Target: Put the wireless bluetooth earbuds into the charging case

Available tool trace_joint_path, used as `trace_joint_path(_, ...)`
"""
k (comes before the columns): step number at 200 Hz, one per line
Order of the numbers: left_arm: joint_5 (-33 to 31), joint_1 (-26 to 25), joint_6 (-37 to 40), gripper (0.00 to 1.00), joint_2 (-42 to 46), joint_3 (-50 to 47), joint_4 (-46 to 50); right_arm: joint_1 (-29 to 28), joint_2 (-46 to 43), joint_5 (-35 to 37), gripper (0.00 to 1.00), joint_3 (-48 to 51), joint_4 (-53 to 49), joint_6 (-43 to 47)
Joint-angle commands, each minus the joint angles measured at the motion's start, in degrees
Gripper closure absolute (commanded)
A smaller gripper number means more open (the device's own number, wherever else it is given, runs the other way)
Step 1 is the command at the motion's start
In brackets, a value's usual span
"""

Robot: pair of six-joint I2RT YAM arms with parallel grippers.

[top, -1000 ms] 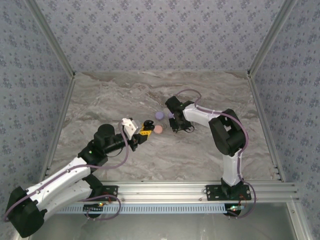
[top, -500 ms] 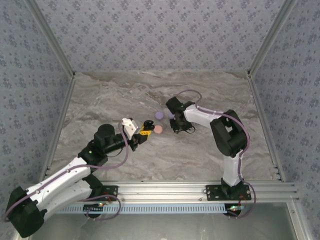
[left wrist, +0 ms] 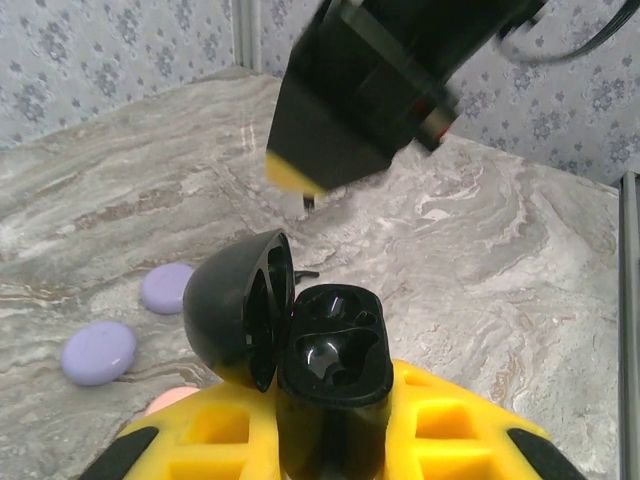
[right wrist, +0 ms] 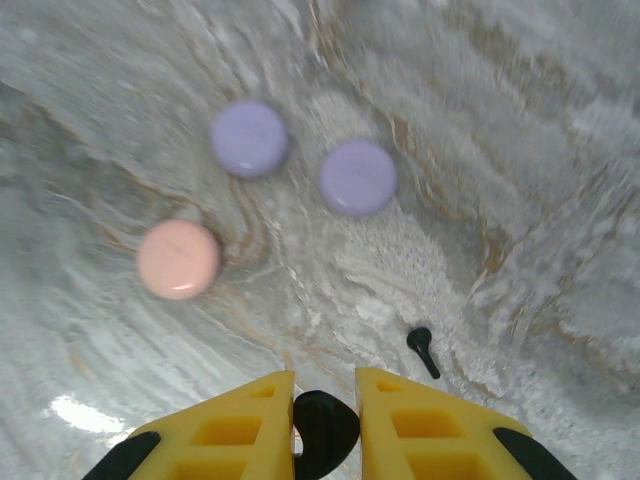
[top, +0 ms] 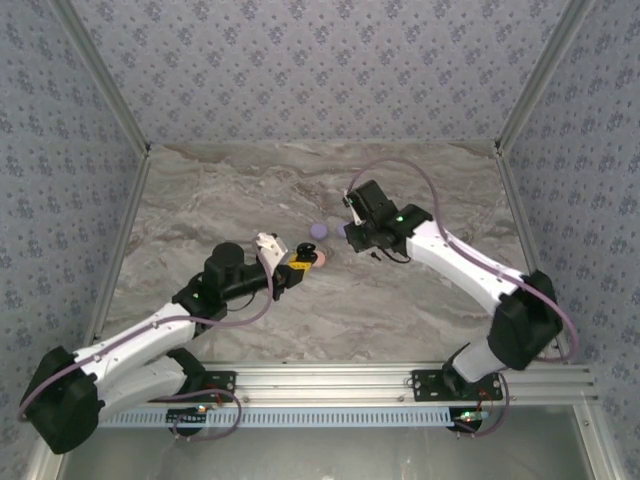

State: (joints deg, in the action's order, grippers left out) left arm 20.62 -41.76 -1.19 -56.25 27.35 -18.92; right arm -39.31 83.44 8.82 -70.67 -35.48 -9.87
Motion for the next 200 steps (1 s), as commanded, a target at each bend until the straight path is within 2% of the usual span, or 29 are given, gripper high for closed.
trace_joint_path(1, 3.3, -0.3, -2.0, 0.96, -2.4, 2.1, -5.5, -1.8, -5.6, 0.9, 0.78, 1.7, 0.8, 5.5)
trace_joint_path(41, 7.0, -0.6, -3.2, 0.96, -6.3, 4.4, -7.5, -5.7, -14.8, -1.2, 0.78, 6.8, 9.2, 10.0)
trace_joint_path(65, 7.8, -0.8, -3.4, 0.96, -7.7, 5.5, -7.9, -8.5, -17.4, -2.0, 0.77, 9.5, 13.8, 11.9)
trace_joint_path(118, 9.3, -1.2, -3.9, 0.96, -9.7, 7.2, -8.2, -13.8, -17.8, 0.1, 0.77, 11.7, 19.9, 14.2)
trace_joint_path(200, 9.7, -1.3, -4.2, 0.97, -9.4, 7.1, -8.5, -15.4, -17.5, 1.1, 0.77, 12.0, 21.4, 15.1)
